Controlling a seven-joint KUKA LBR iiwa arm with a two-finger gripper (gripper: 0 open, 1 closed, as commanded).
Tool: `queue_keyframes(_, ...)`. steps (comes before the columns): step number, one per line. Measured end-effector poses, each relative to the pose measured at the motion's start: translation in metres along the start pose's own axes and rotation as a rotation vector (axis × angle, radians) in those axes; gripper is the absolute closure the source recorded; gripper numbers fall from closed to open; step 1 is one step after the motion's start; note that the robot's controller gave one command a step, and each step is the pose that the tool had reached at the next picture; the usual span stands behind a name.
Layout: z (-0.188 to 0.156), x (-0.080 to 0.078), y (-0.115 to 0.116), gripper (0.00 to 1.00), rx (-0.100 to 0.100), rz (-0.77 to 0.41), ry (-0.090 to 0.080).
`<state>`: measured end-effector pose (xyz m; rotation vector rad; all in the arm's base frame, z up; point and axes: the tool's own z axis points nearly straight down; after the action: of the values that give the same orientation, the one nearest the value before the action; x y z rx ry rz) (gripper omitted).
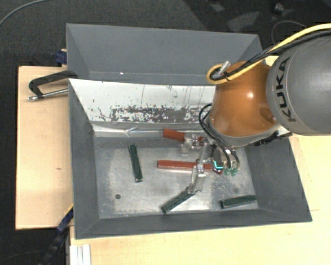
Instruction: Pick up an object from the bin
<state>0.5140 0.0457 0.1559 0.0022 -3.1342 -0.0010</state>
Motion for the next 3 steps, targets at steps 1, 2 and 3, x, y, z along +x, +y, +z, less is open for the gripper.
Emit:
queue_keyframes(1,0.0892,-0.0170,-0.0317,0.00,0.000,0.043,-0.001)
queue_keyframes(2,0.0881,-0.0178,-0.0306,0.00,-0.001,0.044,-0.006)
queue_keyframes(3,0.0868,-0.0190,-0.0297,0.00,-0.001,0.044,-0.010)
